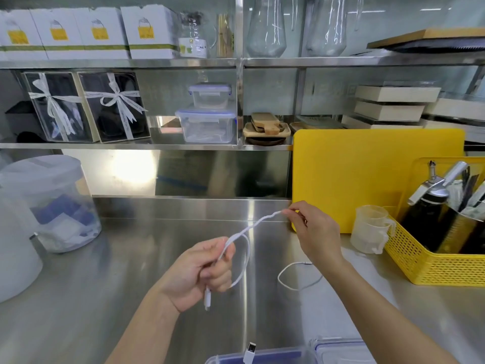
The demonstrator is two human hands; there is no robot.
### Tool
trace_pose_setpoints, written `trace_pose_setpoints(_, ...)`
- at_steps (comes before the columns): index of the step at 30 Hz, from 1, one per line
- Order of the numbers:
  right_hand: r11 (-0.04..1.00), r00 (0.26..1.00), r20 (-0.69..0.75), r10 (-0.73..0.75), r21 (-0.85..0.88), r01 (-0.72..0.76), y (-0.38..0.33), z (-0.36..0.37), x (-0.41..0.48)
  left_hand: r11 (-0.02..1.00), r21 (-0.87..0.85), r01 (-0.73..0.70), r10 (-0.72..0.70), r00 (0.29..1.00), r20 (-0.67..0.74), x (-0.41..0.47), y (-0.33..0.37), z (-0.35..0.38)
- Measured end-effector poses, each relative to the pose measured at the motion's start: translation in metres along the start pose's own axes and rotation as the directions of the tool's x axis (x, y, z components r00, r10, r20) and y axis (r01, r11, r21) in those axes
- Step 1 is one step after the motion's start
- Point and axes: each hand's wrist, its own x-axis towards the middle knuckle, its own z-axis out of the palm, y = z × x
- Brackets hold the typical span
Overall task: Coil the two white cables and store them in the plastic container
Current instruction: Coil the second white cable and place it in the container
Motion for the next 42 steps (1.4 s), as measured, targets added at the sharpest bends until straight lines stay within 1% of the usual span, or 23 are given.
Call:
trace_pose_setpoints(2, 0.998, 0.985, 0.164, 0.044, 0.044, -0.052, 0.011, 0.006, -0.006, 0.980, -0.196, -0.038, 0.030, 0.999, -0.044, 0.000, 0.003, -0.009)
trace_pose_setpoints(3, 0.991, 0.966, 0.248, 0.069, 0.093, -0.095, 0.017, 0.009, -0.010, 0.949, -0.308, -0.067, 0.065, 0.998, -0.015, 0.002, 0.004, -0.017)
trace_pose_setpoints(5, 0.960, 0.944, 0.311, 0.111, 0.212, -0.183, 0.029, 0.012, -0.015, 0.860, -0.504, -0.076, 0.158, 0.980, 0.123, 0.003, 0.011, -0.029)
trace_pose_setpoints(8, 0.919, 0.941, 0.325, 0.096, 0.335, -0.210, 0.037, 0.011, -0.021, 0.784, -0.593, -0.184, 0.210, 0.977, -0.025, -0.001, 0.017, -0.049)
trace_pose_setpoints(10, 0.929, 0.950, 0.312, -0.017, 0.357, -0.101, 0.032, 0.010, -0.026, 0.745, -0.628, -0.226, 0.254, 0.966, -0.045, 0.000, 0.025, -0.062)
trace_pose_setpoints(11, 0.948, 0.958, 0.255, -0.133, 0.315, 0.047, 0.029, 0.009, -0.028, 0.702, -0.674, -0.229, 0.271, 0.962, -0.045, 0.001, 0.029, -0.068)
trace_pose_setpoints(13, 0.922, 0.906, 0.187, -0.381, 0.148, 0.357, 0.028, 0.011, -0.028, 0.608, -0.747, -0.269, 0.265, 0.956, -0.129, 0.002, 0.032, -0.070)
trace_pose_setpoints(14, 0.885, 0.868, 0.173, -0.466, 0.072, 0.461, 0.031, 0.014, -0.029, 0.593, -0.727, -0.347, 0.254, 0.937, -0.240, 0.003, 0.033, -0.068)
trace_pose_setpoints(15, 0.869, 0.849, 0.198, -0.490, 0.037, 0.493, 0.028, 0.014, -0.028, 0.624, -0.647, -0.438, 0.247, 0.896, -0.369, 0.003, 0.034, -0.064)
trace_pose_setpoints(16, 0.884, 0.856, 0.237, -0.459, 0.030, 0.466, 0.024, 0.013, -0.026, 0.672, -0.553, -0.493, 0.253, 0.854, -0.454, 0.004, 0.035, -0.057)
trace_pose_setpoints(18, 0.931, 0.867, 0.348, -0.357, 0.054, 0.362, 0.018, 0.012, -0.028, 0.735, -0.451, -0.506, 0.265, 0.827, -0.496, 0.005, 0.036, -0.047)
trace_pose_setpoints(20, 0.916, 0.848, 0.367, -0.383, 0.033, 0.400, 0.014, 0.014, -0.029, 0.750, -0.436, -0.497, 0.262, 0.829, -0.493, 0.005, 0.033, -0.050)
trace_pose_setpoints(23, 0.946, 0.884, 0.374, -0.281, -0.047, 0.321, 0.016, 0.015, -0.027, 0.766, -0.415, -0.491, 0.256, 0.825, -0.503, 0.005, 0.030, -0.051)
trace_pose_setpoints(24, 0.939, 0.869, 0.413, -0.271, -0.084, 0.333, 0.018, 0.017, -0.026, 0.783, -0.386, -0.487, 0.260, 0.821, -0.509, 0.006, 0.029, -0.049)
trace_pose_setpoints(26, 0.918, 0.792, 0.567, -0.227, -0.146, 0.368, 0.016, 0.016, -0.025, 0.825, -0.328, -0.459, 0.237, 0.810, -0.537, 0.008, 0.028, -0.042)
trace_pose_setpoints(27, 0.930, 0.741, 0.644, -0.190, -0.125, 0.347, 0.011, 0.013, -0.025, 0.853, -0.287, -0.436, 0.226, 0.804, -0.550, 0.009, 0.027, -0.039)
trace_pose_setpoints(30, 0.975, 0.592, 0.784, -0.186, 0.073, 0.210, -0.001, 0.009, -0.025, 0.949, -0.083, -0.306, 0.205, 0.793, -0.574, 0.016, 0.023, -0.028)
trace_pose_setpoints(33, 0.959, 0.529, 0.809, -0.256, 0.281, 0.034, -0.023, -0.001, -0.022, 0.981, 0.105, -0.163, 0.194, 0.812, -0.550, 0.021, 0.015, -0.015)
trace_pose_setpoints(35, 0.931, 0.534, 0.787, -0.309, 0.366, -0.001, -0.037, -0.006, -0.019, 0.981, 0.182, -0.073, 0.157, 0.848, -0.506, 0.023, 0.008, -0.004)
trace_pose_setpoints(37, 0.911, 0.573, 0.742, -0.348, 0.412, 0.019, -0.049, -0.009, -0.016, 0.974, 0.224, 0.014, 0.093, 0.884, -0.457, 0.024, 0.002, 0.006)
trace_pose_setpoints(39, 0.911, 0.666, 0.669, -0.331, 0.410, 0.041, -0.055, -0.009, -0.014, 0.968, 0.232, 0.095, 0.002, 0.923, -0.386, 0.026, -0.004, 0.015)
trace_pose_setpoints(41, 0.935, 0.763, 0.582, -0.283, 0.344, 0.085, -0.057, -0.006, -0.012, 0.958, 0.237, 0.158, -0.076, 0.943, -0.324, 0.027, -0.009, 0.019)
trace_pose_setpoints(42, 0.945, 0.795, 0.547, -0.263, 0.313, 0.098, -0.056, -0.005, -0.011, 0.955, 0.240, 0.174, -0.097, 0.948, -0.303, 0.026, -0.011, 0.020)
